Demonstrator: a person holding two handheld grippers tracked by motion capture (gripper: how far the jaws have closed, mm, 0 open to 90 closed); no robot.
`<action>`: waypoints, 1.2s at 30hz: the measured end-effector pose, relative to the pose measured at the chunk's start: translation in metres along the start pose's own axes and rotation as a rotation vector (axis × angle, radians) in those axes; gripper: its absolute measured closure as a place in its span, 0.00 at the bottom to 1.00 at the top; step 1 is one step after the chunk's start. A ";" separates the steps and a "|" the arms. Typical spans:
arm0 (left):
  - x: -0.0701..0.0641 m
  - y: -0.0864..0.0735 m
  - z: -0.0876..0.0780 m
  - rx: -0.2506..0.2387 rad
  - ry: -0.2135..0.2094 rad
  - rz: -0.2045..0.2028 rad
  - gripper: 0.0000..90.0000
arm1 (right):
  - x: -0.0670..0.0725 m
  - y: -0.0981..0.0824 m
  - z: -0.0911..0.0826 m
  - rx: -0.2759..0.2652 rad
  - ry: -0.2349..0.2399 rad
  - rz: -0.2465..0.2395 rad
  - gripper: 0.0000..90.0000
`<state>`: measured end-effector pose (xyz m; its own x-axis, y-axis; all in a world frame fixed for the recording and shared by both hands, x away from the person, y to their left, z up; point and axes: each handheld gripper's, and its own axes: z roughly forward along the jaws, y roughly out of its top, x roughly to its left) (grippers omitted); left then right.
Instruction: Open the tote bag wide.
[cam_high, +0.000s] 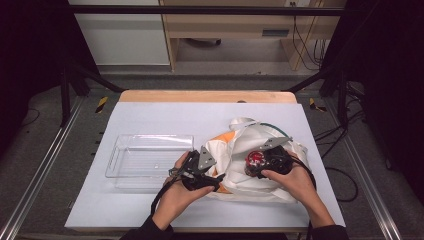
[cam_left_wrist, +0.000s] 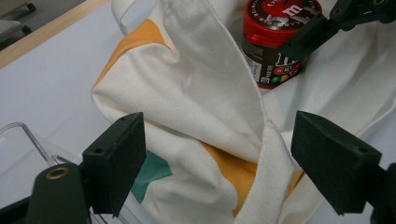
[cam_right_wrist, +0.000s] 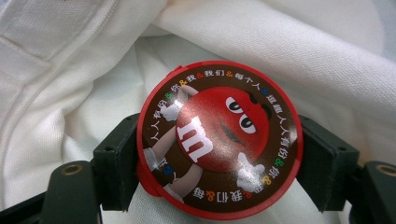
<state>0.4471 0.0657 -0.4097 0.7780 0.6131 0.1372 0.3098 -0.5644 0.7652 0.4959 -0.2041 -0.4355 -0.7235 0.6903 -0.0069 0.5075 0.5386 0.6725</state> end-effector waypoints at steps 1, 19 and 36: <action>0.000 0.000 0.000 0.001 0.001 0.000 0.20 | 0.000 0.000 0.000 0.002 -0.002 0.002 0.29; 0.014 0.000 -0.009 -0.017 0.023 -0.036 0.17 | 0.004 0.008 -0.018 -0.035 -0.051 0.041 0.29; 0.046 -0.004 -0.025 -0.032 0.069 -0.105 0.16 | 0.011 0.020 -0.044 -0.088 -0.077 0.051 0.29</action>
<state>0.4677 0.1096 -0.3914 0.7026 0.7048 0.0977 0.3690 -0.4783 0.7969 0.4774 -0.2066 -0.3896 -0.6581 0.7525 -0.0253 0.4974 0.4598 0.7357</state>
